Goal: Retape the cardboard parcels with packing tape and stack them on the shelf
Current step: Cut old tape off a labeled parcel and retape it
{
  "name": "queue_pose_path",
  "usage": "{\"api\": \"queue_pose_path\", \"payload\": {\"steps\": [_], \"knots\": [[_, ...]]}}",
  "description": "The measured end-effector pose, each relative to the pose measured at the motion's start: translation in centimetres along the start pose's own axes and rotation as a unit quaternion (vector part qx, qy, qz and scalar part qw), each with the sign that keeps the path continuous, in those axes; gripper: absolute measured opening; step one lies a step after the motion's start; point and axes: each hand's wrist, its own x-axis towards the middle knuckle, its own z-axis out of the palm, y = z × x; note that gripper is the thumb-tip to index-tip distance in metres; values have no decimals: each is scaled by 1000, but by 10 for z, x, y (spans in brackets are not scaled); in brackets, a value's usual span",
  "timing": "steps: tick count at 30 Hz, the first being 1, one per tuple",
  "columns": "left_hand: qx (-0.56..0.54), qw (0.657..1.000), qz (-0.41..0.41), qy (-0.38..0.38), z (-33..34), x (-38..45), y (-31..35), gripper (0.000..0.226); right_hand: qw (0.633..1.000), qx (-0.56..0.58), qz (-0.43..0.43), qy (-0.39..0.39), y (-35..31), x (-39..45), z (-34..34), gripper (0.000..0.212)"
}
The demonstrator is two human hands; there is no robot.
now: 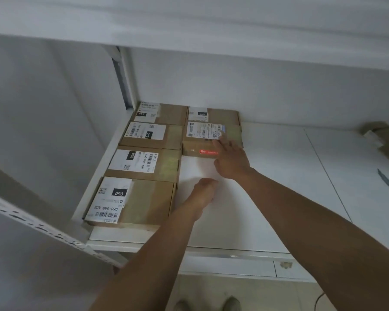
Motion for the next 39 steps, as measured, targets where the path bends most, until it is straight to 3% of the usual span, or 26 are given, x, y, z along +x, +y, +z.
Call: {"api": "queue_pose_path", "payload": {"steps": [5, 8, 12, 16, 18, 22, 29, 39], "knots": [[18, 1000, -11, 10, 6, 5, -1, 20, 999, 7, 26, -18, 1, 4, 1, 71], [58, 998, -23, 21, 10, 9, 2, 45, 996, 78, 26, -25, 3, 7, -8, 69], [53, 994, -69, 67, 22, 12, 9, 60, 965, 260, 11, 39, 28, -13, -24, 67], [150, 971, -79, 171, 64, 7, 21, 56, 948, 305, -19, 86, 82, -64, -29, 45], [190, 965, -34, 179, 109, -3, 29, 51, 944, 315, 7, 103, 123, -90, -31, 41], [220, 966, 85, 111, 228, -26, 48, 41, 928, 348, 51, 124, 220, -147, -40, 27], [210, 970, 120, -10, 417, -42, 70, 41, 918, 337, 107, 179, 385, -257, -54, 21], [159, 965, 206, -35, 557, -21, 127, 22, 885, 288, 220, 293, 533, -304, -63, 24]]}}
